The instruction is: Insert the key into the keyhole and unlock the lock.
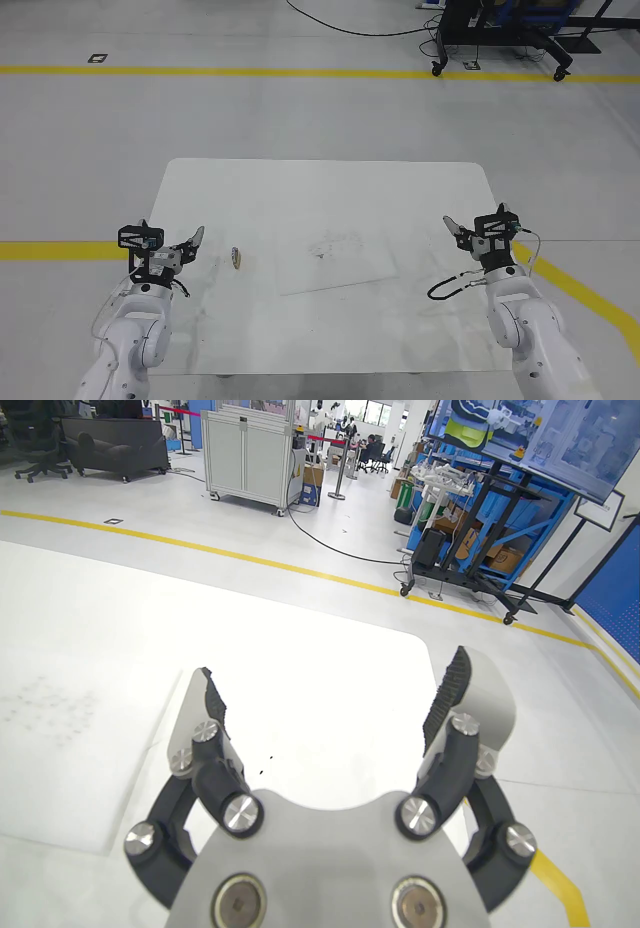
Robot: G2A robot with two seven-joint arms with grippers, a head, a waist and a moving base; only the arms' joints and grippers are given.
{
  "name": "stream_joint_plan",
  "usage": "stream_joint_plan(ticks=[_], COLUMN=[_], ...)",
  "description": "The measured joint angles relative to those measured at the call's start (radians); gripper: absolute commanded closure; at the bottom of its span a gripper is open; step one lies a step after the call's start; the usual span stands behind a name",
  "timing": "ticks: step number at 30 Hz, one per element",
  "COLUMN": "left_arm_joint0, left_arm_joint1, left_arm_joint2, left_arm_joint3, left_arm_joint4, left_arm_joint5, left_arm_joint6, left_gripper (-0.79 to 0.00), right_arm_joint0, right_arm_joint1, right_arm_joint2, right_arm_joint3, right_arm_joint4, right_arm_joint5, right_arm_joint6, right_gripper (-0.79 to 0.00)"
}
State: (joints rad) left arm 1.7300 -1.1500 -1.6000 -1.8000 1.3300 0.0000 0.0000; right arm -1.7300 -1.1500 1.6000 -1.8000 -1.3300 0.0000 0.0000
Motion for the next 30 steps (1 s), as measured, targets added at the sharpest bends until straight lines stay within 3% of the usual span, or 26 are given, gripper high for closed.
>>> stream_joint_plan(ticks=[6,12,15,28,30], left_arm_joint0=[0.0,0.0,0.0,0.0,0.0], left_arm_joint1=[0.0,0.0,0.0,0.0,0.0], left_arm_joint2=[0.0,0.0,0.0,0.0,0.0], left_arm_joint3=[0.0,0.0,0.0,0.0,0.0], left_arm_joint4=[0.0,0.0,0.0,0.0,0.0], left_arm_joint5=[0.0,0.0,0.0,0.0,0.0], left_arm_joint6=[0.0,0.0,0.0,0.0,0.0], left_gripper=[-0.785,-0.785,-0.785,-0.785,-0.785], right_arm_joint0=[0.007,0.125,0.183,0.184,0.19], right_arm_joint1=[0.0,-0.02,-0.03,-0.03,-0.029], right_arm_joint2=[-0.023,-0.25,-0.33,-0.336,-0.358], right_arm_joint3=[-0.004,0.051,0.081,0.082,0.083], right_arm_joint4=[-0.02,0.009,0.027,0.019,0.01], right_arm_joint5=[-0.022,-0.207,-0.251,-0.253,-0.299], right_arm_joint6=[0.01,0.128,0.157,0.151,0.142], right_gripper=[-0.785,-0.785,-0.785,-0.785,-0.785])
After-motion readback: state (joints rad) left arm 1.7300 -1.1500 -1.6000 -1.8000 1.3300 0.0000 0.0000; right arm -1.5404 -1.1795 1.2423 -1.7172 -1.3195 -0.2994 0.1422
